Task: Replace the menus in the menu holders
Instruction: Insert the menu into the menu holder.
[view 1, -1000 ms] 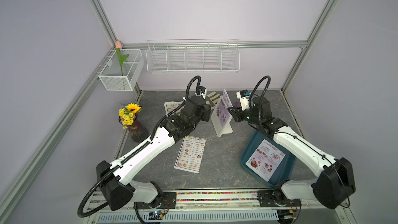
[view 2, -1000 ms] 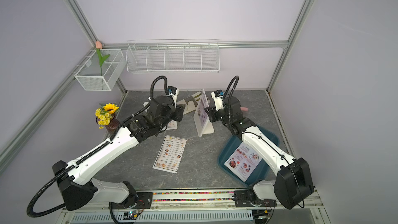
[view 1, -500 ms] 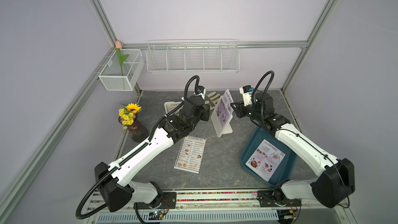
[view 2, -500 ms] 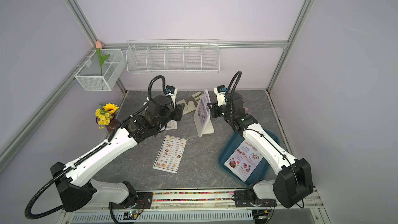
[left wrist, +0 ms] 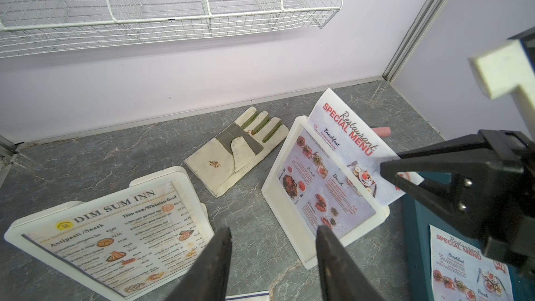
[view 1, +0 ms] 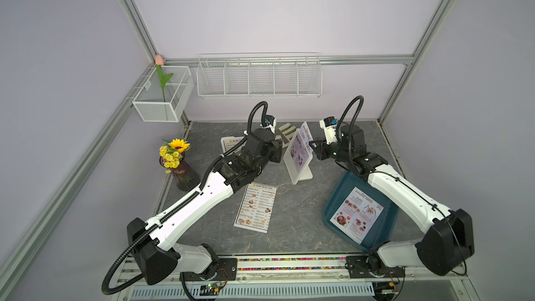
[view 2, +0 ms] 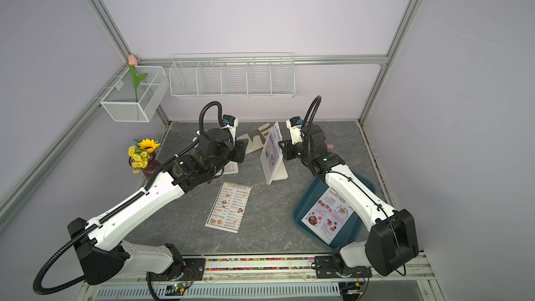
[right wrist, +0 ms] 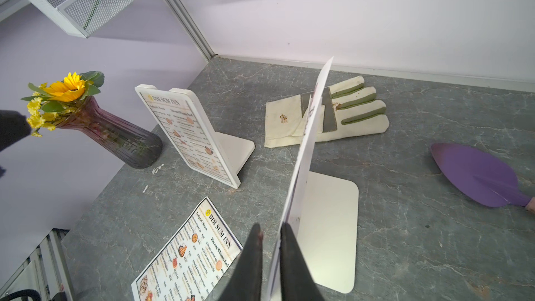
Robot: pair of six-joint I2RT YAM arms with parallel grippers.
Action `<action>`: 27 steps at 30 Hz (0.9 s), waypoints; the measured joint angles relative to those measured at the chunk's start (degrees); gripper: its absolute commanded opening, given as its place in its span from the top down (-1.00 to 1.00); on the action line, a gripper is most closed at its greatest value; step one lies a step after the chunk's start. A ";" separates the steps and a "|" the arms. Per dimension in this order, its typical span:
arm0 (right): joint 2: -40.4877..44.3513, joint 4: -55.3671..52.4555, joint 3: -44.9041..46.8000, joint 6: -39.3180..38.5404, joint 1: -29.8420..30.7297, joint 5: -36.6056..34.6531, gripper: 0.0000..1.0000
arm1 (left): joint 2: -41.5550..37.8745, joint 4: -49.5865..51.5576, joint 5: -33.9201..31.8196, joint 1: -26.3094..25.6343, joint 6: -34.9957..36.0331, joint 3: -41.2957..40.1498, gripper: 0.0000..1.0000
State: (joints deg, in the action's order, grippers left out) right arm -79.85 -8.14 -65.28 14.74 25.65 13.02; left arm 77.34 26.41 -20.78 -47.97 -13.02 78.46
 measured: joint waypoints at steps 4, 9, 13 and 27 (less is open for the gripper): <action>-2.54 -2.01 -0.66 -0.17 0.26 1.03 0.64 | 0.00 0.00 0.04 0.00 0.02 0.00 0.00; -3.72 -4.15 -2.84 -0.74 0.33 1.77 0.45 | -0.02 0.02 0.00 0.00 0.02 0.00 0.00; -3.06 -4.72 -3.32 -1.33 0.11 1.40 0.29 | -0.15 0.02 0.00 0.00 0.04 0.00 0.00; -7.04 -5.79 -9.73 -0.98 -1.79 -1.25 0.67 | -0.15 0.04 -0.02 0.00 0.04 0.00 0.01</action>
State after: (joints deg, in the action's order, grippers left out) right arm -86.89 -13.93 -75.00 13.76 23.86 11.77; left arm 77.19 26.46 -20.80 -47.97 -12.97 78.46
